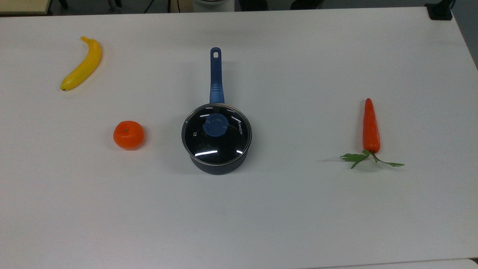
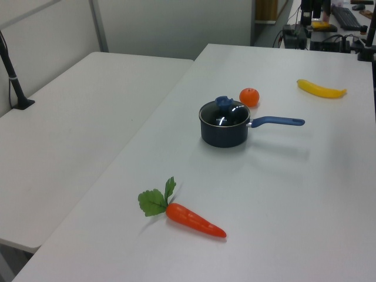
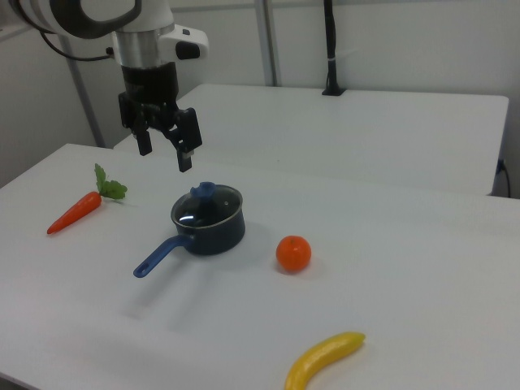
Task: Open lid
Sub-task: 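Move the gripper toward the blue knob of the saucepan lid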
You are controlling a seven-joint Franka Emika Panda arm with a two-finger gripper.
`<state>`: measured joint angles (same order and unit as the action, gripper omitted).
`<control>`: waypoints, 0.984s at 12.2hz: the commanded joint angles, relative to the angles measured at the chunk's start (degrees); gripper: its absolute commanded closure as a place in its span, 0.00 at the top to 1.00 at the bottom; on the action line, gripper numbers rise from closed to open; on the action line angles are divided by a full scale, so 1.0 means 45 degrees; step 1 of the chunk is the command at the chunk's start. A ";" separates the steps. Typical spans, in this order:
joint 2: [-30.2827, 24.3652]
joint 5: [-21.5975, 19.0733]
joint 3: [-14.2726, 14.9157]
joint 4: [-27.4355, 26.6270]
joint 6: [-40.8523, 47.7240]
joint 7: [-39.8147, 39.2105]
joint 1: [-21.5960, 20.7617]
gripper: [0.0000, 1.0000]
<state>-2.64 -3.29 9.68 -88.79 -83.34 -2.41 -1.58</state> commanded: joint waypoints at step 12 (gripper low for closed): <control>0.0468 -0.0382 0.0056 -0.0034 -0.1305 -0.0071 -0.0333 1.00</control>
<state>-1.05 -3.79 8.99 -88.89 -87.01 -2.78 -2.35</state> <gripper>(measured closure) 0.000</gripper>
